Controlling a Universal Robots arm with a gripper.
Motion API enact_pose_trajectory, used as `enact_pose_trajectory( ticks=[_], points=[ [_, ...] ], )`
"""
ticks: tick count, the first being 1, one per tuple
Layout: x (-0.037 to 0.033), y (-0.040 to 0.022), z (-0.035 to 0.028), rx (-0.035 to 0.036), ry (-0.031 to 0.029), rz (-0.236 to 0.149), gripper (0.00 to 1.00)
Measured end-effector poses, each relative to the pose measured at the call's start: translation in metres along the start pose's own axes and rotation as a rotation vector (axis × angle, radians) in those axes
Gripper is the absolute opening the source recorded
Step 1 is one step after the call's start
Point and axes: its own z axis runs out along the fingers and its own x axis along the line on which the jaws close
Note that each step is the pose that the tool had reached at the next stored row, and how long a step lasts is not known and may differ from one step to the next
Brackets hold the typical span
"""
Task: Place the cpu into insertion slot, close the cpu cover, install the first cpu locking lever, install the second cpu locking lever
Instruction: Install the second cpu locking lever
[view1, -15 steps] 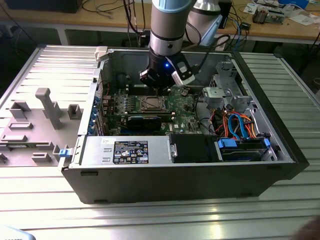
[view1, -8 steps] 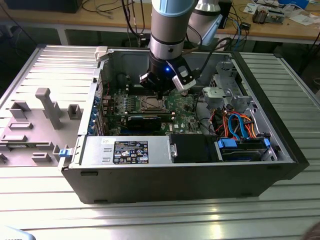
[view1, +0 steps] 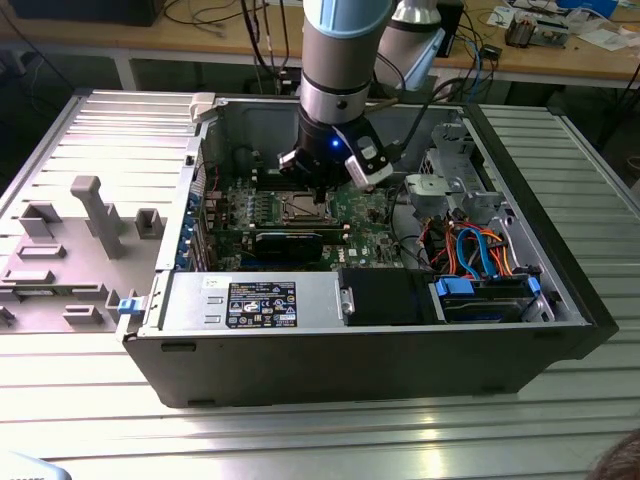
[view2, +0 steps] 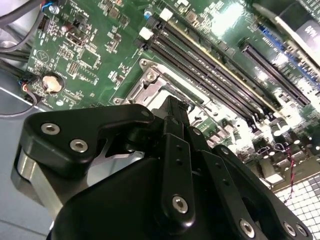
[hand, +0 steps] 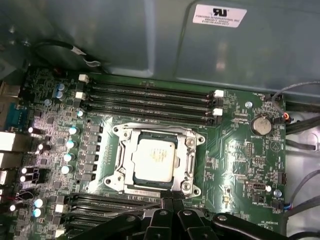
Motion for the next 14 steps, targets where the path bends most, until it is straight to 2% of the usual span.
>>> enact_pose_trajectory(
  ticks=[4,10,14],
  points=[
    [0.0016,-0.0044,0.0012,0.0000,0.0000,0.000,0.11],
    [0.0028,-0.0071,0.0032,0.0000,-0.0001,0.000,0.11],
    [0.0071,-0.0087,0.0053,0.0000,-0.0001,0.000,0.11]
  ],
)
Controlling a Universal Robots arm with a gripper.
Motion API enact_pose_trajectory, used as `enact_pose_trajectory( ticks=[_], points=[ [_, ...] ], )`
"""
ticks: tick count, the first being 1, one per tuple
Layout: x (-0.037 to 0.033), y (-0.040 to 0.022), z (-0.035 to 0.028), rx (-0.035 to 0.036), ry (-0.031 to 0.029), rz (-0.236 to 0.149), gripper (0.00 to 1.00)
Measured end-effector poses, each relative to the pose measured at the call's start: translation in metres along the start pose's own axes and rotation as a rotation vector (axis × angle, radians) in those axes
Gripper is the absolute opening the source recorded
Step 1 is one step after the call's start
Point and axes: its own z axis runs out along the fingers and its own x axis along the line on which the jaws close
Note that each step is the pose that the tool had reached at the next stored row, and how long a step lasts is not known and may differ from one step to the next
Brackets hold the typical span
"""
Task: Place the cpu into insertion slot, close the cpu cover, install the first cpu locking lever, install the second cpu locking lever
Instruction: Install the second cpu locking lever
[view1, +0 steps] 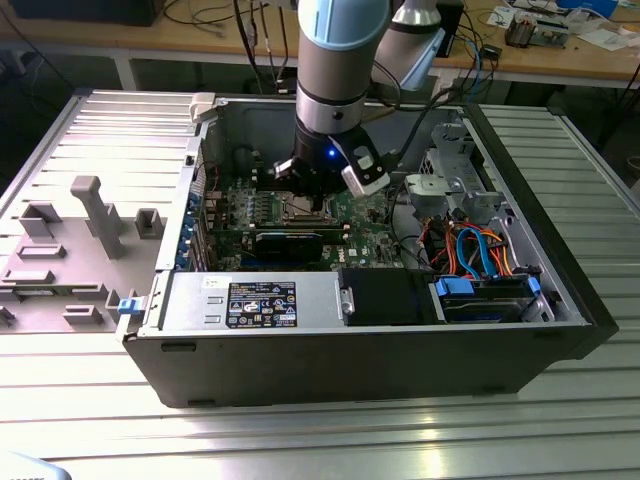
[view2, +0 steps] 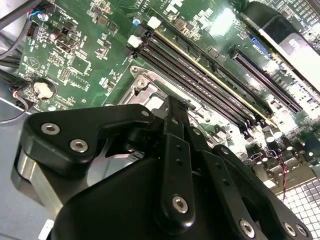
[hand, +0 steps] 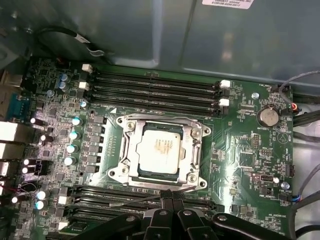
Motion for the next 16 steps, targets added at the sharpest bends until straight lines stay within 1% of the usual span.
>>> enact_pose_trajectory(
  ticks=[1,2,3,9,16],
  points=[
    [0.0013,-0.0001,0.0004,0.0001,0.0001,0.000,0.11],
    [0.0046,-0.0001,0.0016,0.0001,0.0001,0.000,0.11],
    [0.0059,-0.0001,0.0024,-0.0001,0.0001,0.000,0.11],
    [0.0102,-0.0004,0.0054,-0.0039,-0.0005,0.000,0.11],
    [0.0141,-0.0005,0.0087,-0.0044,-0.0004,0.000,0.11]
  ],
)
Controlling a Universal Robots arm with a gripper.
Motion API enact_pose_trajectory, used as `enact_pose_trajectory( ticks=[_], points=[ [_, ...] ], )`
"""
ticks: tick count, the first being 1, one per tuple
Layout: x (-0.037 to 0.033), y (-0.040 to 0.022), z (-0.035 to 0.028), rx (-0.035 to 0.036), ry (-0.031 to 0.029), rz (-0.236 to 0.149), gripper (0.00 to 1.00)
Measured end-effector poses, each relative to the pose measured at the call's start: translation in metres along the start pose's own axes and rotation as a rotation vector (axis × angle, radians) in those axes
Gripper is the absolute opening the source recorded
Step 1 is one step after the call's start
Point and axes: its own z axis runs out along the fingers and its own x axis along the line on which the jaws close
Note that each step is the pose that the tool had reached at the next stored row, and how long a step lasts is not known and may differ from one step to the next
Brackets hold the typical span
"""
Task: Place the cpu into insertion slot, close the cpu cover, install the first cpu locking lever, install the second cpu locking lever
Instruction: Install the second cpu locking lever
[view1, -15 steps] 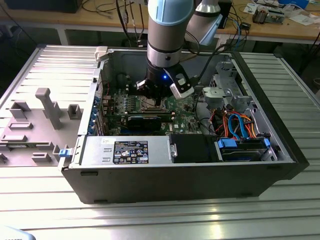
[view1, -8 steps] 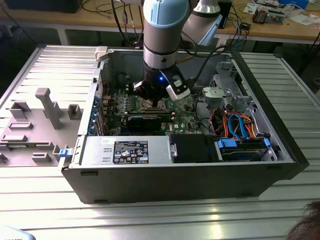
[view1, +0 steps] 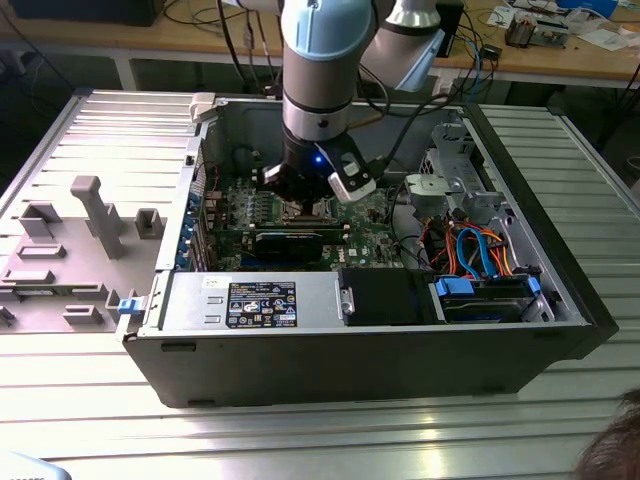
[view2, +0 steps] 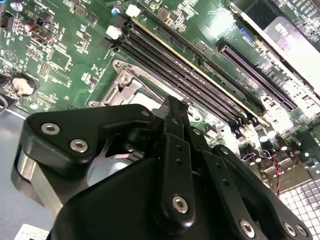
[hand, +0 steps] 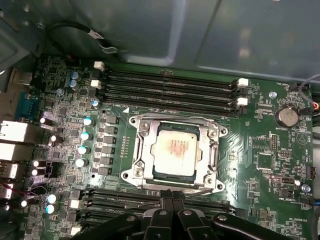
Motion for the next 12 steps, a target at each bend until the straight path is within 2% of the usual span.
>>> enact_pose_trajectory(
  ticks=[6,12],
  points=[
    [0.0045,0.0003,0.0022,-0.0002,-0.0001,0.000,0.11],
    [0.0128,0.0014,0.0033,0.0001,0.0001,0.000,0.11]
  ],
)
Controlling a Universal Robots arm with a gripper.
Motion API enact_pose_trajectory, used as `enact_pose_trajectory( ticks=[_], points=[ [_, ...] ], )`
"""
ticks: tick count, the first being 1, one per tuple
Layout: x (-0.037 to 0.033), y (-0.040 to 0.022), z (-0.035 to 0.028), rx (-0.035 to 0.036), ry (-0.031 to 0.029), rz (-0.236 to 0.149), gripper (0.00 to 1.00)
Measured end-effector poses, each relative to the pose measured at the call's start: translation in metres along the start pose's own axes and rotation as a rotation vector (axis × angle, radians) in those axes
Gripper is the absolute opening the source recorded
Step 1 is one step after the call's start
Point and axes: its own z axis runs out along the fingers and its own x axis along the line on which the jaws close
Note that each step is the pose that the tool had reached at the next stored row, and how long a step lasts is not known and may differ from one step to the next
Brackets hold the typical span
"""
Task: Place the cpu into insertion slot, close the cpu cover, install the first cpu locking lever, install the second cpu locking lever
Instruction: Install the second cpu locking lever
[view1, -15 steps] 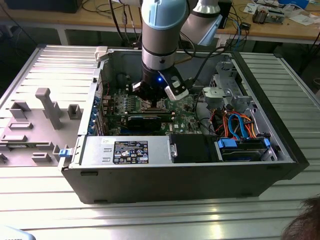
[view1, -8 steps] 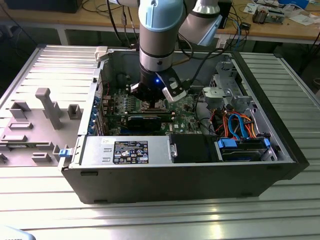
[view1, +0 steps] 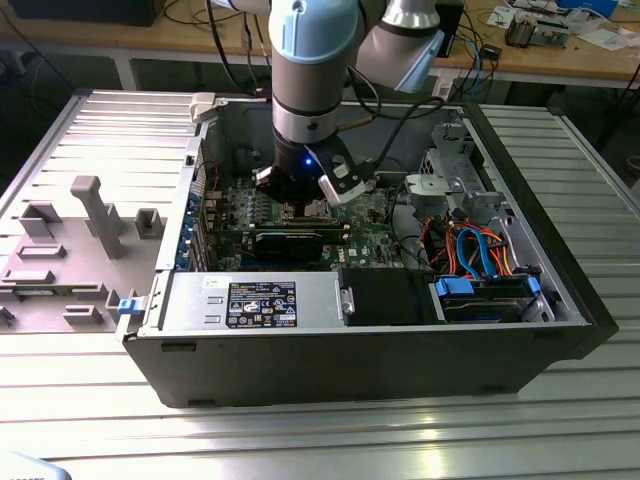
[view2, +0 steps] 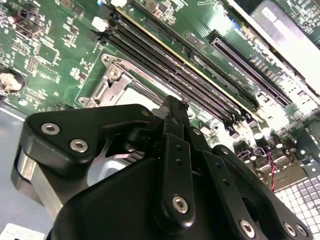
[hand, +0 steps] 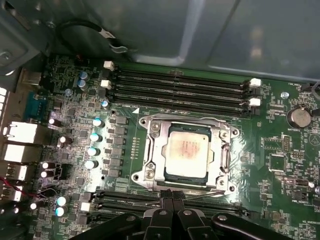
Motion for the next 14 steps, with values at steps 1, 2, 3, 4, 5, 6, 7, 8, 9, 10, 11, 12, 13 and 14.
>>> enact_pose_trajectory(
  ticks=[1,2,3,4,5,6,7,8,9,10,11,12,13,14],
  points=[
    [0.0022,0.0003,0.0005,0.0000,0.0000,0.000,0.11],
    [0.0056,0.0005,0.0021,-0.0002,-0.0001,0.000,0.11],
    [0.0081,0.0005,0.0039,-0.0003,-0.0002,0.000,0.11],
    [0.0099,0.0005,0.0050,-0.0002,-0.0001,0.000,0.11],
    [0.0134,0.0006,0.0073,-0.0002,-0.0001,0.000,0.11],
    [0.0163,0.0005,0.0095,-0.0002,0.0000,0.000,0.11],
    [0.0177,0.0005,0.0105,-0.0002,0.0000,0.000,0.11],
    [0.0190,0.0005,0.0113,-0.0002,0.0000,0.000,0.11],
    [0.0211,0.0006,0.0124,-0.0002,0.0000,0.000,0.11],
    [0.0224,0.0006,0.0131,-0.0003,0.0000,0.000,0.11],
    [0.0236,0.0007,0.0138,-0.0005,-0.0001,0.000,0.11],
    [0.0246,0.0007,0.0143,-0.0007,-0.0001,0.000,0.11],
    [0.0258,0.0007,0.0152,-0.0018,-0.0002,0.000,0.11],
    [0.0261,0.0007,0.0159,-0.0021,-0.0003,-0.001,0.11]
  ],
)
